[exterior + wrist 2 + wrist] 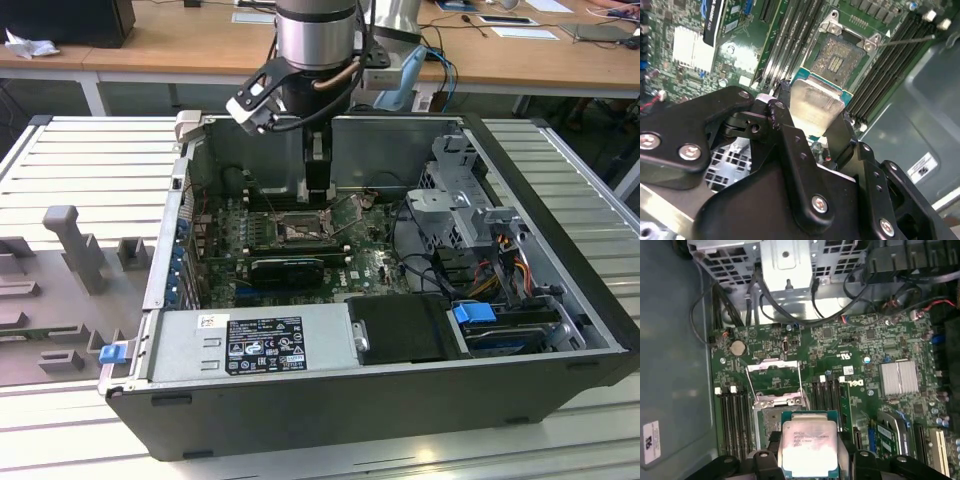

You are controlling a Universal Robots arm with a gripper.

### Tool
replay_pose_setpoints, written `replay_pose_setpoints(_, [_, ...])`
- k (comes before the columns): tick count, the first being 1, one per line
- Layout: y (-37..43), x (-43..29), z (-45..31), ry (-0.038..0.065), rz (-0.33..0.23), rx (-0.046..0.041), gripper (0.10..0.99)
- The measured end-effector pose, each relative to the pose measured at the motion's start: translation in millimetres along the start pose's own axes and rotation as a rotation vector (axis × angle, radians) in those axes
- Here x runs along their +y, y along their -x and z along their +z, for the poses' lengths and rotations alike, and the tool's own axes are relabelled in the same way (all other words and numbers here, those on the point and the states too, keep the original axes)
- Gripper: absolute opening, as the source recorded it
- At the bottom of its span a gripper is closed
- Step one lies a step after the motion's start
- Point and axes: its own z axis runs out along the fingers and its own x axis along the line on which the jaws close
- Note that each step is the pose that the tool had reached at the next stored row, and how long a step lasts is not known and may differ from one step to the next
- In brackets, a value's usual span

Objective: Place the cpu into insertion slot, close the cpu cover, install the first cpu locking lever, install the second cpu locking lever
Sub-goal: 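Place the cpu into insertion slot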

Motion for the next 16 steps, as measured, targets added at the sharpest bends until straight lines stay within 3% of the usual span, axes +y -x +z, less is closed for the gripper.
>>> replay_pose_setpoints(2, [0.2, -0.6, 8.5, -0.001, -0.053, 0.0039, 0.525])
replay_pose_setpoints(8, [-0.9, -2.3, 25.7, -0.001, -0.068, 0.0051, 0.525])
replay_pose_setpoints(12, [-1.2, -3.6, 35.0, -0.002, -0.096, 0.0072, 0.525])
replay_pose_setpoints(16, [-1.4, -3.9, 37.7, -0.002, -0.095, 0.0069, 0.525])
